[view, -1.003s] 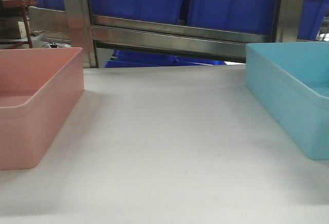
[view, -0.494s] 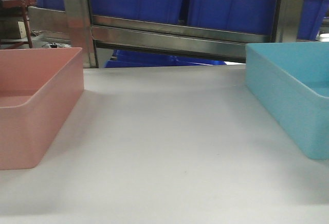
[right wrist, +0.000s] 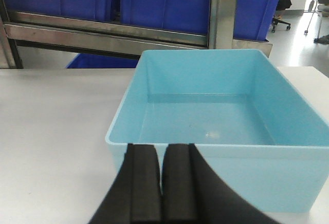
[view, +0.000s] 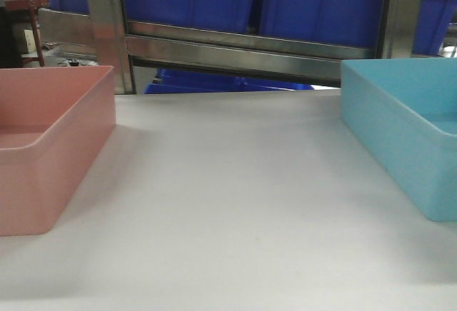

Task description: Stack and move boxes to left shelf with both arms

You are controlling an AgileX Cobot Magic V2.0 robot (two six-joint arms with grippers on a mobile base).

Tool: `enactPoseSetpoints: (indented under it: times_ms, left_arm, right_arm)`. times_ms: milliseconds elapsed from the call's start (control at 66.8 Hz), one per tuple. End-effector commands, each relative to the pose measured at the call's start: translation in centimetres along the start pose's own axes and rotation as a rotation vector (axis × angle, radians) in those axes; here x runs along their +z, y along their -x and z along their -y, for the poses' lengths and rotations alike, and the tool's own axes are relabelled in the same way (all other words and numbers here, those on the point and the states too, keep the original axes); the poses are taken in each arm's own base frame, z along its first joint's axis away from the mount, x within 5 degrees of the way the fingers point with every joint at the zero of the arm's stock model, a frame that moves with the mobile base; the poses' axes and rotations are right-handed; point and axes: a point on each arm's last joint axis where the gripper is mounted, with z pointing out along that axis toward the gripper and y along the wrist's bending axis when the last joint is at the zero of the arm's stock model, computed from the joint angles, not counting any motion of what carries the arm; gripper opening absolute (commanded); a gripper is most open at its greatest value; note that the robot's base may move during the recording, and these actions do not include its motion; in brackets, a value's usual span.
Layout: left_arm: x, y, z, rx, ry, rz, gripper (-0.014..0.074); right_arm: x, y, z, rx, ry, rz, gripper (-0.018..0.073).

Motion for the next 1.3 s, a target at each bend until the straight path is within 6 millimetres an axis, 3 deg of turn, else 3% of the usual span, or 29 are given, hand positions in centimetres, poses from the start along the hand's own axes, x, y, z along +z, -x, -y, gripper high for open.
enactPoseSetpoints:
  times_ms: [0, 195, 464, 659, 779, 869, 1168, 1288]
  left_arm:
    - [0.5, 1.8, -2.1, -0.033, 0.057, 0.011, 0.0556]
    - [6.1, 2.5, -5.8, -0.061, 0.071, -0.137, 0.0556]
    - [14.9, 1.1, -7.2, -0.090, 0.038, -0.292, 0.0554]
    - [19.2, -0.7, -7.5, -0.138, 0.003, -0.367, 0.0554]
    - [20.8, -1.8, -7.5, -0.149, -0.009, -0.415, 0.0538]
    - [21.4, -2.3, -7.5, -0.152, -0.014, -0.436, 0.0467]
    - [21.6, -2.5, -7.5, -0.154, -0.016, -0.443, -0.0015]
    - [21.6, -2.6, -7.5, -0.155, -0.019, -0.450, -0.0003]
  right_arm:
    - [-0.3, 1.5, -0.1, -0.010, 0.006, 0.122, 0.0057]
    - [-0.3, 1.5, -0.1, -0.010, 0.006, 0.122, 0.0057]
    - [-0.3, 1.5, -0.1, -0.010, 0.006, 0.122, 0.0057]
    - [-0.3, 1.5, -0.1, -0.010, 0.006, 0.122, 0.0057]
    - [-0.3, 1.5, -0.1, -0.010, 0.006, 0.122, 0.0057]
    - [-0.3, 1.5, -0.1, -0.010, 0.006, 0.122, 0.0057]
    - [-0.3, 1.5, -0.1, -0.010, 0.006, 0.122, 0.0057]
    - [-0.3, 1.5, -0.1, -0.010, 0.006, 0.122, 0.0057]
